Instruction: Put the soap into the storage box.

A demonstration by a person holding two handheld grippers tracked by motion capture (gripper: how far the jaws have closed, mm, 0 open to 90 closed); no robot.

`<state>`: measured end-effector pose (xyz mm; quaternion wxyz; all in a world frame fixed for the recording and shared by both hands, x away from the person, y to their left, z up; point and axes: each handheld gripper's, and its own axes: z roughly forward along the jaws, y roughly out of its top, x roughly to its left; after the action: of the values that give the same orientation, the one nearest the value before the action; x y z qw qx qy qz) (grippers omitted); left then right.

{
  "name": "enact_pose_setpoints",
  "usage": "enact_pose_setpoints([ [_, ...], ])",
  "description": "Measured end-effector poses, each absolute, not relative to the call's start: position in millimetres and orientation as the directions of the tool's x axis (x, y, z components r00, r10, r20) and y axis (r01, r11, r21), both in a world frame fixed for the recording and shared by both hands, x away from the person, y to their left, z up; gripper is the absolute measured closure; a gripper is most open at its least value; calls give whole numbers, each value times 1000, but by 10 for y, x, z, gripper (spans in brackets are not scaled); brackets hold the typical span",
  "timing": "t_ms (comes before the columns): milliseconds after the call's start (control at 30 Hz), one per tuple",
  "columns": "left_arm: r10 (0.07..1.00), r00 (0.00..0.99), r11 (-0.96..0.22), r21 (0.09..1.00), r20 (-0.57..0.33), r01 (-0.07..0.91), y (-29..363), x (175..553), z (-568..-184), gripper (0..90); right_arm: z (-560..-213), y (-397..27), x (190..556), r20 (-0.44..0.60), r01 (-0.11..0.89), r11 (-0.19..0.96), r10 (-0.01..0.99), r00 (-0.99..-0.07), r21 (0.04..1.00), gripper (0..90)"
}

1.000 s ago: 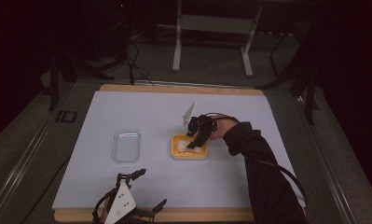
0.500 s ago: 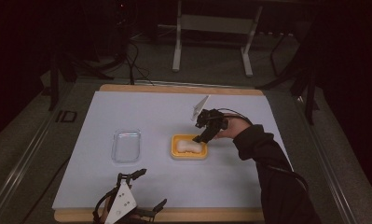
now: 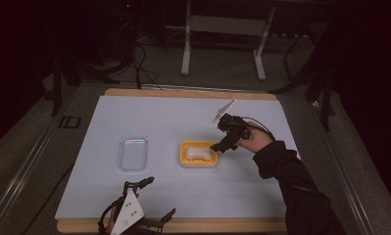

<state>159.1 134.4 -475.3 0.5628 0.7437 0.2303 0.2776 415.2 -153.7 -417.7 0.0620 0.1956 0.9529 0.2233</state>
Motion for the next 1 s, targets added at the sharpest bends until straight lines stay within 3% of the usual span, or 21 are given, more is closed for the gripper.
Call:
enact_pose_setpoints([
  [467, 656, 739, -263, 964, 153, 34, 1341, 1590, -4756, 9, -4370, -1937, 3898, -18, 468, 705, 562, -827, 533, 134],
  [667, 656, 739, -263, 964, 152, 35, 1337, 1589, -4757, 9, -4404, -2082, 3785, -67, 453, 674, 596, -800, 584, 132],
  [1000, 655, 740, -261, 965, 150, 35, 1336, 1589, -4756, 9, -4464, -2231, 3556, -60, 462, 649, 615, -786, 604, 133],
])
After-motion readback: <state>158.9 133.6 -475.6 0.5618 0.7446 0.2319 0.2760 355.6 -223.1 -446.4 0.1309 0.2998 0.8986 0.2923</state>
